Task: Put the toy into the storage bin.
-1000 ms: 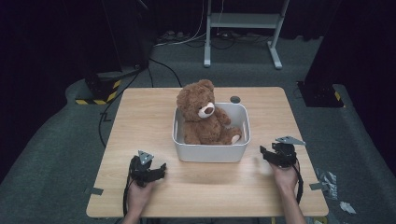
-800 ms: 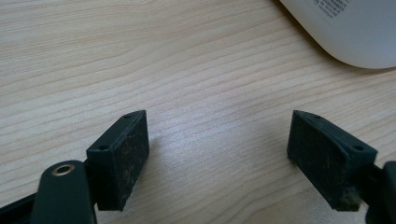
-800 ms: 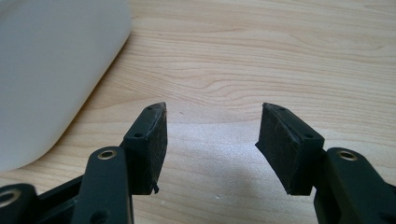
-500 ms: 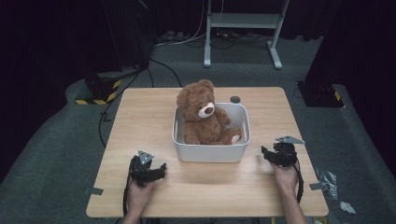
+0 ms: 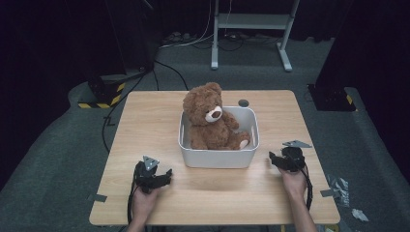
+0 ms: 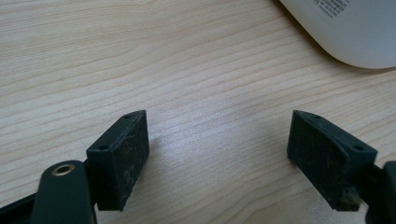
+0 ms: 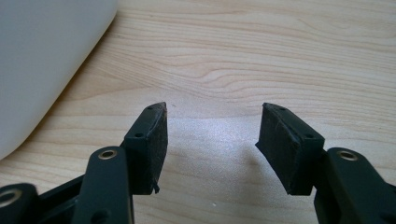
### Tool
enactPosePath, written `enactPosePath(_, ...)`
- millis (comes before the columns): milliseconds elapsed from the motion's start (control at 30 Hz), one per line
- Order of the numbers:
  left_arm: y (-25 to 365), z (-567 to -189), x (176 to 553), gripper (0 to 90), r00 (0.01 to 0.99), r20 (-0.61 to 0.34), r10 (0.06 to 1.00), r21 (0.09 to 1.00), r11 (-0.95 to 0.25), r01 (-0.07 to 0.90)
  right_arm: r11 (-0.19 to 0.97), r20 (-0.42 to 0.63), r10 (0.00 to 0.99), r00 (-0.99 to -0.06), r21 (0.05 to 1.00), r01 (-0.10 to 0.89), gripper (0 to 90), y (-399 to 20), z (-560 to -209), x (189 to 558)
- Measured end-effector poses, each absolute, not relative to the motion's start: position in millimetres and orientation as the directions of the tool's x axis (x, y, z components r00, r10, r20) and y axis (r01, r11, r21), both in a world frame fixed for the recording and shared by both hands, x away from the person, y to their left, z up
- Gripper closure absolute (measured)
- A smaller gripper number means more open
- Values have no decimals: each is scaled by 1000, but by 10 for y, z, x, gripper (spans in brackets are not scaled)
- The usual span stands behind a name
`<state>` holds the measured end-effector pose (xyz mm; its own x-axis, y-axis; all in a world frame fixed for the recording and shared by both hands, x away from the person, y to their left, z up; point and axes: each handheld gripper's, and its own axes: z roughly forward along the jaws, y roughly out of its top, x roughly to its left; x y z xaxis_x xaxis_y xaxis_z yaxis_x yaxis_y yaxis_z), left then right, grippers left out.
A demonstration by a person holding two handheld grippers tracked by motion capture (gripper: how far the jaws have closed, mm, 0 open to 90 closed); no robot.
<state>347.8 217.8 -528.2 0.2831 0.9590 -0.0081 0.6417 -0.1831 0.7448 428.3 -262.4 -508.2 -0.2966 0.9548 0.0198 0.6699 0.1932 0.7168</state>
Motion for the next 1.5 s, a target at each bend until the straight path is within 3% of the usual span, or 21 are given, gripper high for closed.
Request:
enactPosePath(800,2178,-5280,3478,208,284,-6,959,744,-185,642,197,12,958,-286,699,688,409,-2629,-5163,4301)
enactPosePath(1500,2173,-5283,3479,200,283,-12,959,743,-181,645,199,-5,957,-289,738,645,381,-2597,-5221,4285)
